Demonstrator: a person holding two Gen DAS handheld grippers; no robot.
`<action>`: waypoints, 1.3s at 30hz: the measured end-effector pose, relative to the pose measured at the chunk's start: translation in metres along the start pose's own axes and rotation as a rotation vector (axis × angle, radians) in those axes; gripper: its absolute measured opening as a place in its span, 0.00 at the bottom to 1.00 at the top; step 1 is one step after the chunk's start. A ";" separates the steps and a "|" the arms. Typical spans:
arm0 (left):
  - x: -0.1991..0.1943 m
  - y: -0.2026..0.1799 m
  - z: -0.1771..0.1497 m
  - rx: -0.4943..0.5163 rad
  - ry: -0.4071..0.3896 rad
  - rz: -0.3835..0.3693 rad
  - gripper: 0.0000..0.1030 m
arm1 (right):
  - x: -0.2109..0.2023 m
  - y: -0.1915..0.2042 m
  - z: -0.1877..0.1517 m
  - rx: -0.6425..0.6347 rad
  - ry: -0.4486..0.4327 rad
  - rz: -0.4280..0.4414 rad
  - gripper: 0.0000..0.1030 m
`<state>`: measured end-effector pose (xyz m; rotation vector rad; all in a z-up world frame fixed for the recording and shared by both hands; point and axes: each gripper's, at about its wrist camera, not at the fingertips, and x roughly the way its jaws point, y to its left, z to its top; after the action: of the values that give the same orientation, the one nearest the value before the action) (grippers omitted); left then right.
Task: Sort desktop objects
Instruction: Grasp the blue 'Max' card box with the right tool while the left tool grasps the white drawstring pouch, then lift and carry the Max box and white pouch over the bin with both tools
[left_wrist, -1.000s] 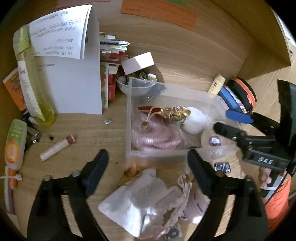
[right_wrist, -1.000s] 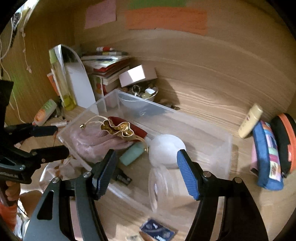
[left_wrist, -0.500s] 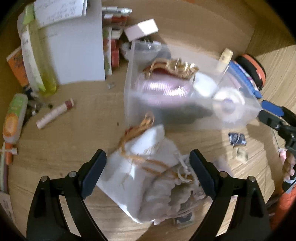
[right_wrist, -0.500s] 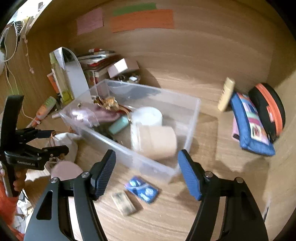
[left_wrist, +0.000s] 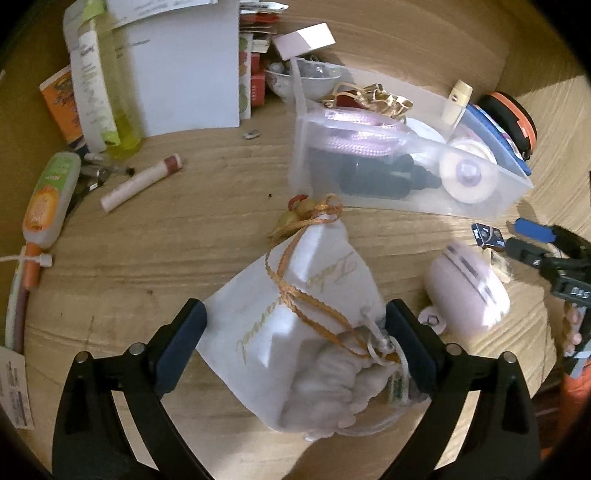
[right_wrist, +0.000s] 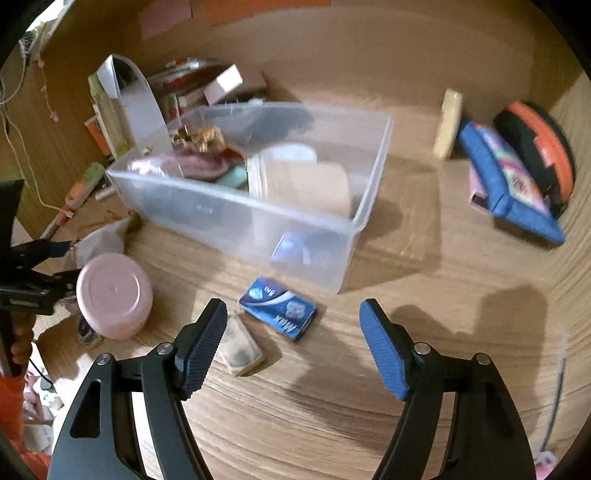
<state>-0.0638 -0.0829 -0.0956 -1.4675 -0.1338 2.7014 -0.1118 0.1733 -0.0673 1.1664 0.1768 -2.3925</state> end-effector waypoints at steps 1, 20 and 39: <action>0.000 0.001 -0.001 0.000 0.001 -0.001 0.95 | 0.005 0.001 0.000 0.004 0.011 0.004 0.69; 0.020 -0.029 0.011 0.071 -0.004 0.035 0.94 | 0.031 0.052 0.004 -0.127 0.033 -0.031 0.44; -0.041 -0.004 0.016 -0.048 -0.202 0.036 0.50 | -0.027 0.039 0.011 -0.045 -0.097 0.057 0.44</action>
<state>-0.0552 -0.0838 -0.0524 -1.2155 -0.1852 2.8904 -0.0873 0.1451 -0.0362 1.0185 0.1627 -2.3763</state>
